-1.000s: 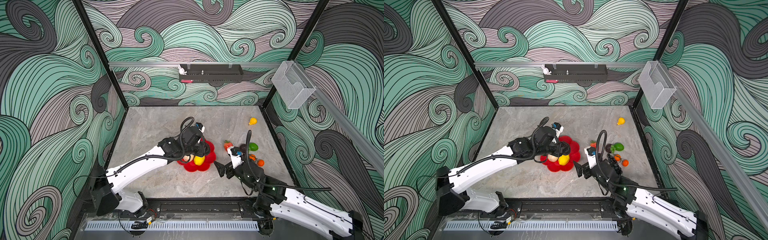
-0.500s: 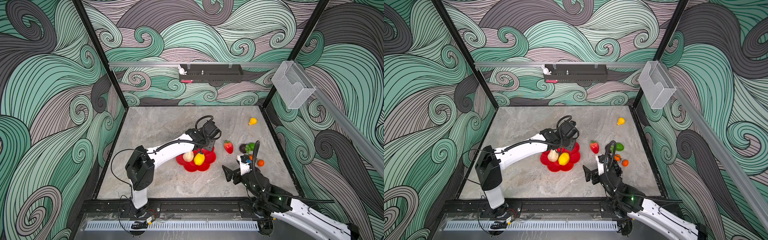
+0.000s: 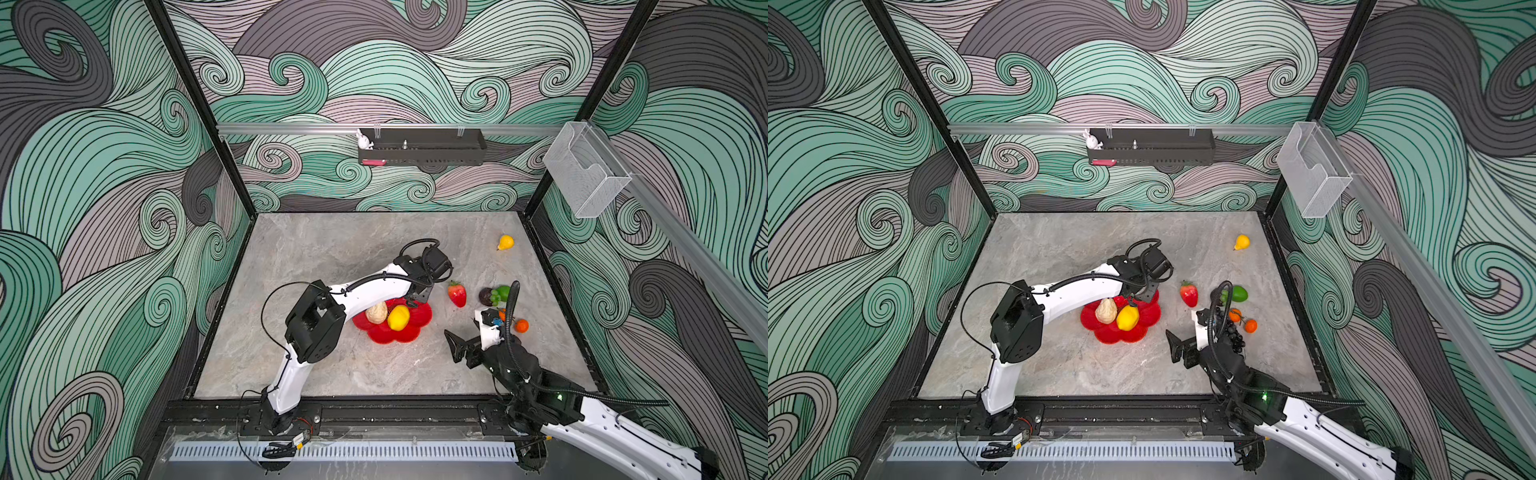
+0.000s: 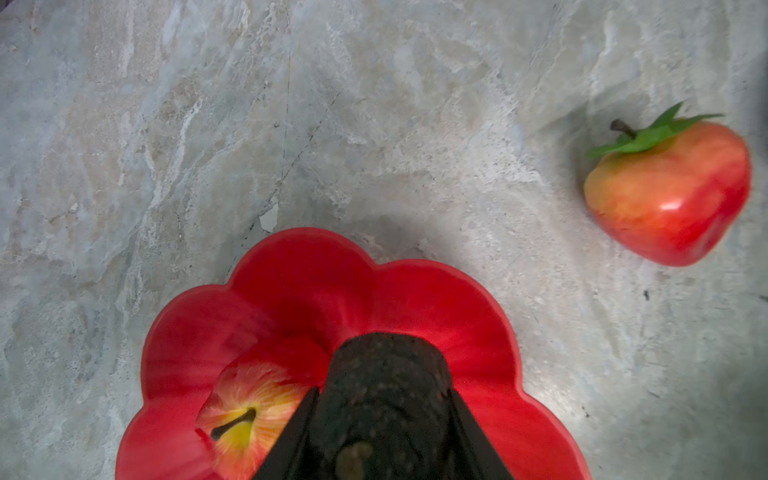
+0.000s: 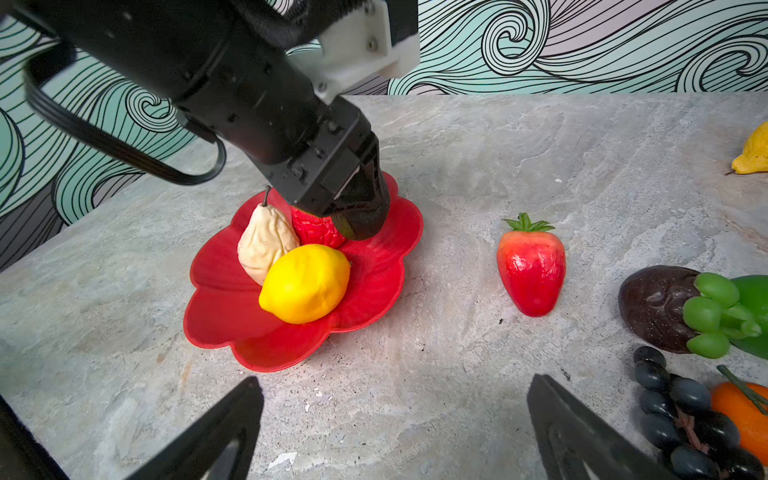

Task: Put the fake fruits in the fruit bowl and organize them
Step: 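Lower the avocado into the red bowl with the left gripper while the right arm withdraws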

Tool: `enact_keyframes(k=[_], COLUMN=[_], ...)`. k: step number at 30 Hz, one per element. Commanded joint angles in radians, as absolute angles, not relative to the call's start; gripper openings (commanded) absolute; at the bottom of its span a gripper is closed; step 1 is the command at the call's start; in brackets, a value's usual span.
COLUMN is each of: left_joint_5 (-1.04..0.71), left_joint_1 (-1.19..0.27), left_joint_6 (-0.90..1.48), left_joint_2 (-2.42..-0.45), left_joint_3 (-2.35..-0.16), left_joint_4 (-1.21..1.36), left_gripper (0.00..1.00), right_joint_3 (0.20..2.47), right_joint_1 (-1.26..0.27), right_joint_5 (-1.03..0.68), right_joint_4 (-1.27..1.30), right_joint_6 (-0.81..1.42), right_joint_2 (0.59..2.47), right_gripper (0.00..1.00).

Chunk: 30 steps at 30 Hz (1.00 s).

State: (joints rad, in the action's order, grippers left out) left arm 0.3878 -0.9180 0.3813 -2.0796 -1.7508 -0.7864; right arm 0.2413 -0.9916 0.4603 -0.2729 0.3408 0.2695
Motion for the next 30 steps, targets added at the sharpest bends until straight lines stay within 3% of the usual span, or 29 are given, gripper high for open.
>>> enact_keyframes(k=[1,14,30], left_joint_5=[0.424,0.415,0.378], left_joint_1=[-0.907,-0.884,-0.879], left_joint_6=[0.374,0.393,0.402], left_joint_2=[-2.108,-2.152,-2.147], left_joint_3=[-1.786,-1.762,-1.732], left_joint_4=[-0.822,-0.798,-0.789], left_gripper=[0.4,0.42,0.55], right_joint_3=[0.244,0.245,0.246], right_joint_1=[-0.982,-0.978,-0.974], right_joint_5=[0.466,0.463,0.46], right_joint_4=[-0.267,-0.264,-0.257], right_joint_6=[0.334,0.334,0.335], right_joint_2=[0.256,0.266,0.281], right_gripper=[1.0,1.0,1.0])
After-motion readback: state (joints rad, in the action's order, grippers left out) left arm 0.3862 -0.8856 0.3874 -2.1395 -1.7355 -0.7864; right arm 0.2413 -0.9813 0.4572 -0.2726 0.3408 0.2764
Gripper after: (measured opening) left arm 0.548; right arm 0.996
